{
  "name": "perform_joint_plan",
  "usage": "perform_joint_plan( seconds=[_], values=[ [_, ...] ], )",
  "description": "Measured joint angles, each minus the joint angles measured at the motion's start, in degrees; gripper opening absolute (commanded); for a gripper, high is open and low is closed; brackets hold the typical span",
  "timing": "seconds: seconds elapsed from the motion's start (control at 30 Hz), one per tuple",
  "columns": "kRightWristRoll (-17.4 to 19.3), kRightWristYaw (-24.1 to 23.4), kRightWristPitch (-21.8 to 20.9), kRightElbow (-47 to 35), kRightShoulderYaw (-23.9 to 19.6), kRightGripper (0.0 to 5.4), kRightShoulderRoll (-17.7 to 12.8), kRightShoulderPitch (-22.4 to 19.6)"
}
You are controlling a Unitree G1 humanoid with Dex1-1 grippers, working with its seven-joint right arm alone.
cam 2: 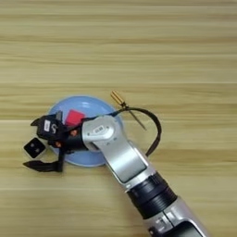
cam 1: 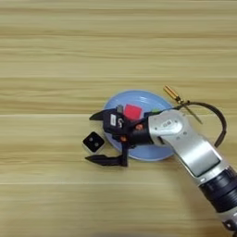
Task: Move the objects on the table
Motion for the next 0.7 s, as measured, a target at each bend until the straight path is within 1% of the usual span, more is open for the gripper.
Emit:
perform_joint_plan(
  seconds=[0.07, 0.17, 0.2, 0.27, 0.37, 0.5, 0.57, 0.7],
  values=[
    [-1.3, -0.1, 0.0, 0.0, 0.5, 5.36, -0.2, -0.1],
    [-2.1, -0.3, 0.7, 0.2, 1.0, 5.36, -0.1, -0.4],
    [-2.3, -0.3, 1.5, 0.2, 1.2, 5.36, 0.0, -0.6],
    [-2.8, -0.1, 4.3, 0.5, 1.7, 5.36, 0.3, -1.3],
    [-2.9, 0.0, 5.6, 0.8, 2.1, 5.36, 0.4, -1.8],
    [-2.6, 0.6, 9.6, 1.4, 2.5, 5.36, 1.1, -2.6],
    [-2.7, 0.7, 10.7, 1.4, 2.7, 5.36, 1.3, -3.1],
    [-3.1, 0.6, 11.1, 2.3, 3.9, 5.36, 1.4, -4.0]
  ],
)
